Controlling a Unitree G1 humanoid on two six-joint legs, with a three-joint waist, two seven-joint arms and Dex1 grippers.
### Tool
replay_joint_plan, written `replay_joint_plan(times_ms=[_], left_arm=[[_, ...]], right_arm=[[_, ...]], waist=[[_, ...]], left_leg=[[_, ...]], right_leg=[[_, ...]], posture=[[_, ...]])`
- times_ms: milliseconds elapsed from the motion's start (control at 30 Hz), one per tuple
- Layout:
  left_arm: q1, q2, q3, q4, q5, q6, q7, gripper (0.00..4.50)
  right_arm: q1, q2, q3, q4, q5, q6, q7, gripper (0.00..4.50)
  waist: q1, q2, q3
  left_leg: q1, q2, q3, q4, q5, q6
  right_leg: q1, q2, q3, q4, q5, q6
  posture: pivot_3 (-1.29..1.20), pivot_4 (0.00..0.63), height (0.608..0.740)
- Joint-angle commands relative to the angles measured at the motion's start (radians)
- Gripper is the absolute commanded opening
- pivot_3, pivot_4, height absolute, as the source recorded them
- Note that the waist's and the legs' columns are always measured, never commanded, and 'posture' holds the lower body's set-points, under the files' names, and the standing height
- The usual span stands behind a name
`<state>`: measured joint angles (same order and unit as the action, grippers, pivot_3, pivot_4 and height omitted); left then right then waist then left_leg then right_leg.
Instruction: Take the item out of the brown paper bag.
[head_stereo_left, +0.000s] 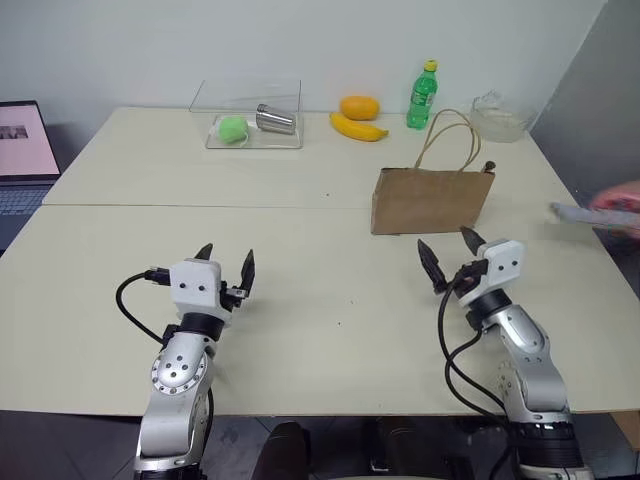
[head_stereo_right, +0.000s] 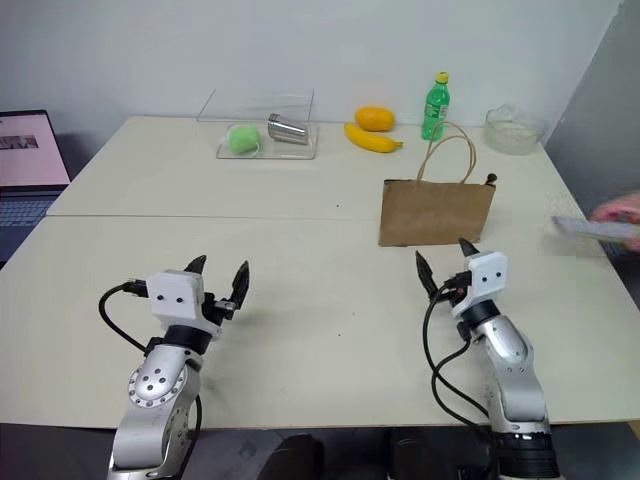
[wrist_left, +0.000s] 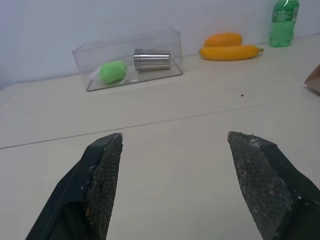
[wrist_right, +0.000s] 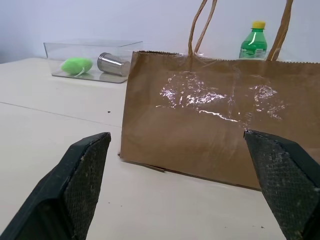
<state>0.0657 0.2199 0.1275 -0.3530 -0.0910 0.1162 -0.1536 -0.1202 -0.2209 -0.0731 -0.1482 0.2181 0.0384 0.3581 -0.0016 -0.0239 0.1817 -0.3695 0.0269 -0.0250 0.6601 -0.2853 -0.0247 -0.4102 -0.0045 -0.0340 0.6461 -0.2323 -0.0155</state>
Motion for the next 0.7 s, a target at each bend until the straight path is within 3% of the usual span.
replay_joint_plan(times_ms=[33,700], left_arm=[[0.001,0.011,0.016,-0.051,-0.026,-0.028,-0.026,3.52],[-0.022,0.072,-0.022,-0.079,0.014,0.037,-0.07,3.52]], right_arm=[[-0.029,-0.004,0.0,-0.004,0.002,-0.024,0.008,4.5],[0.015,-0.01,0.013,-0.029,-0.042,-0.019,-0.014,4.5]], waist=[[0.0,0.0,0.0],[0.0,0.0,0.0]], left_leg=[[0.0,0.0,0.0,0.0,0.0,0.0],[0.0,0.0,0.0,0.0,0.0,0.0]], right_leg=[[0.0,0.0,0.0,0.0,0.0,0.0],[0.0,0.0,0.0,0.0,0.0,0.0]], posture=[[0.0,0.15,0.74],[0.0,0.15,0.74]])
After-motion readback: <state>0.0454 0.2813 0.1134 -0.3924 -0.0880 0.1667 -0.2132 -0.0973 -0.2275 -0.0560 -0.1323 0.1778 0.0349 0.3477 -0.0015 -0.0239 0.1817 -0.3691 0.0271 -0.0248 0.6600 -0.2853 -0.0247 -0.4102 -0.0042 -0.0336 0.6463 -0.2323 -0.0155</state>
